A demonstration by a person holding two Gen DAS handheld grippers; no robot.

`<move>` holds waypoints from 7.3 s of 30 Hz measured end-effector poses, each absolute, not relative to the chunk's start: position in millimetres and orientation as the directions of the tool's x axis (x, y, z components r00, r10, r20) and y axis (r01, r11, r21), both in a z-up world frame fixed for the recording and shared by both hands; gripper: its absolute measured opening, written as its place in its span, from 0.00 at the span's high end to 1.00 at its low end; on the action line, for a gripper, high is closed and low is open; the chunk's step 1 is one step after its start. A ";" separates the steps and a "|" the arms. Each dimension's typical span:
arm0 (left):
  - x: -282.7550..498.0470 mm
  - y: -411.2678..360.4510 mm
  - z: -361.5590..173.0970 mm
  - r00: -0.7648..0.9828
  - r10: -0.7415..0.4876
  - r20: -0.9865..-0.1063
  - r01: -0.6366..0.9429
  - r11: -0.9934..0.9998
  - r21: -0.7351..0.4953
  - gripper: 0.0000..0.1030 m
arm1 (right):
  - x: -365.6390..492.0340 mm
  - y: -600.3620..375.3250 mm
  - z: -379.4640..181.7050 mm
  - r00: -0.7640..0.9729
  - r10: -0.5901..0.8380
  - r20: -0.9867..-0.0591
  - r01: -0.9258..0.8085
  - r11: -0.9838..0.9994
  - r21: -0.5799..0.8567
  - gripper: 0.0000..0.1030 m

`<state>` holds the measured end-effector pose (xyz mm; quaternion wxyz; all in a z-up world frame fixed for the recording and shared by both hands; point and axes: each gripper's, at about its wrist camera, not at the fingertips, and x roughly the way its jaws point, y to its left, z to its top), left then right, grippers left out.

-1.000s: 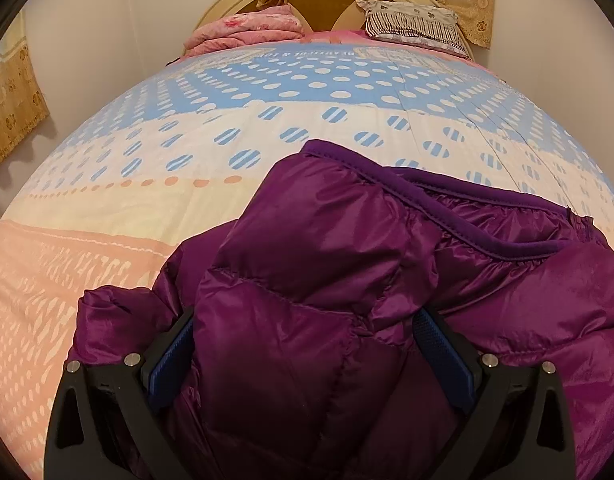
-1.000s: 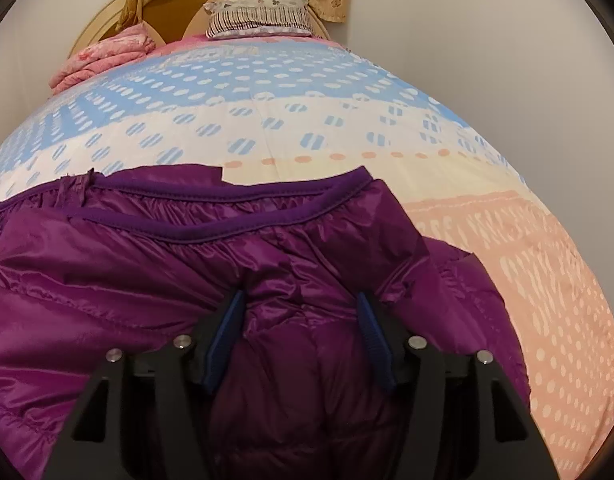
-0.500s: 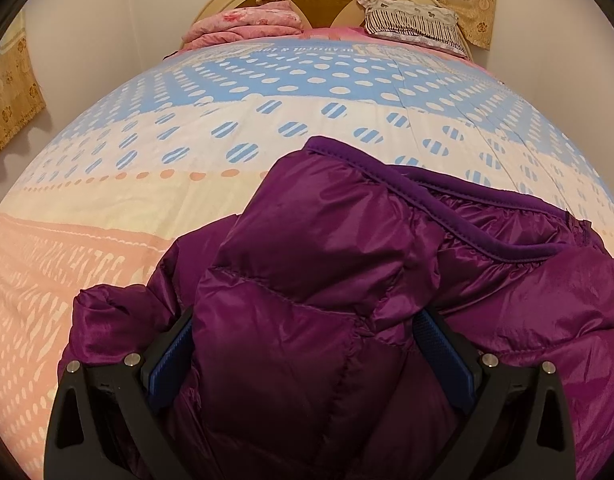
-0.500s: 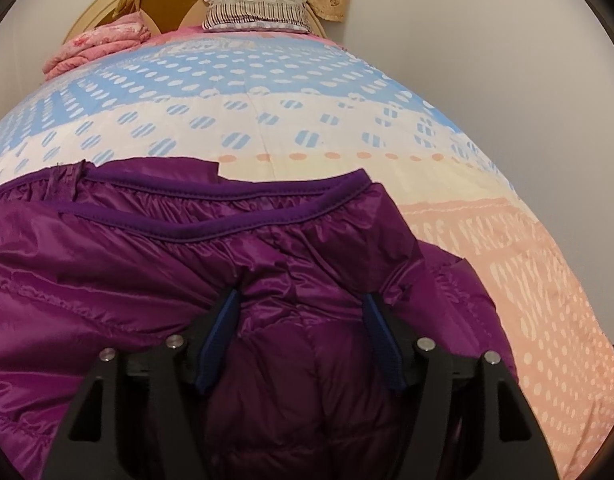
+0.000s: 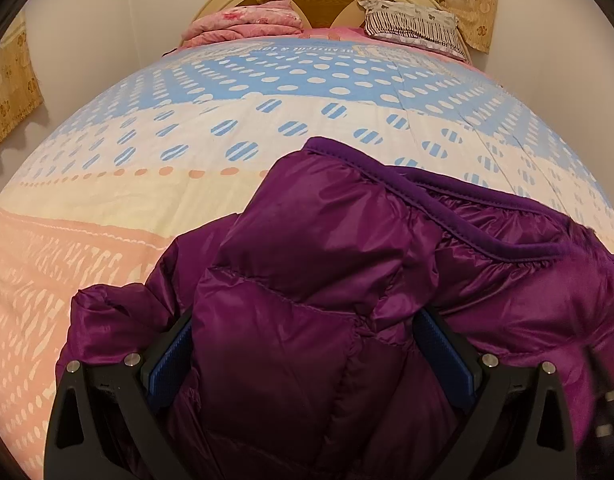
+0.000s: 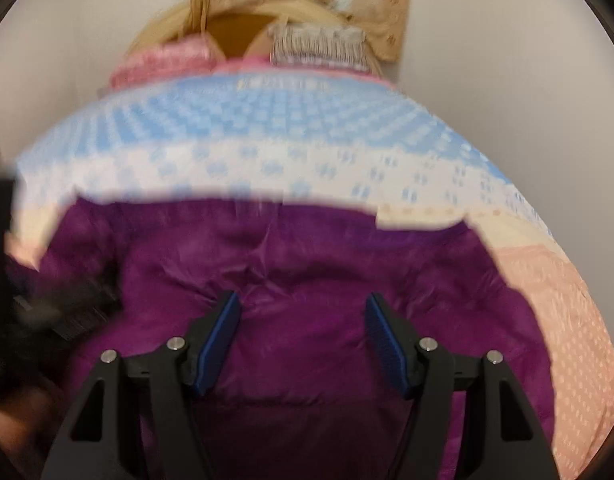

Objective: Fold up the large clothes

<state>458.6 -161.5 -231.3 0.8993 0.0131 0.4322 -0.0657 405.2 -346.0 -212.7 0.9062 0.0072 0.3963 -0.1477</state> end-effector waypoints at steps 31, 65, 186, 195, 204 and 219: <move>299.5 -49.1 -218.9 0.641 -0.199 -0.742 0.038 0.973 -0.228 0.32 | 282.4 -311.7 -226.6 0.671 -0.275 -0.688 0.202 0.961 -0.187 0.08; 228.6 -80.6 -58.1 0.846 -0.332 -0.418 0.326 0.941 -0.090 0.93 | 206.0 -366.1 -160.4 0.744 -0.255 -0.617 0.248 0.964 -0.098 0.07; 411.1 -193.5 -185.2 0.632 -0.338 -0.697 0.435 0.899 -0.042 0.03 | 348.5 -408.4 -166.7 0.717 -0.247 -0.652 0.507 0.827 0.244 0.58; 418.9 -196.6 -205.4 0.525 -0.456 -0.718 0.466 0.861 -0.206 0.01 | 333.4 -412.5 -197.5 0.695 -0.285 -0.660 0.536 0.817 0.212 0.59; 414.5 -197.9 -209.0 0.530 -0.448 -0.720 0.475 0.860 -0.185 0.01 | 305.1 -410.4 -190.4 0.733 -0.301 -0.610 0.539 0.804 0.252 0.57; 414.7 -195.0 -211.8 0.500 -0.468 -0.728 0.482 0.849 -0.216 0.01 | 286.0 -411.4 -190.9 0.749 -0.330 -0.574 0.542 0.803 0.246 0.36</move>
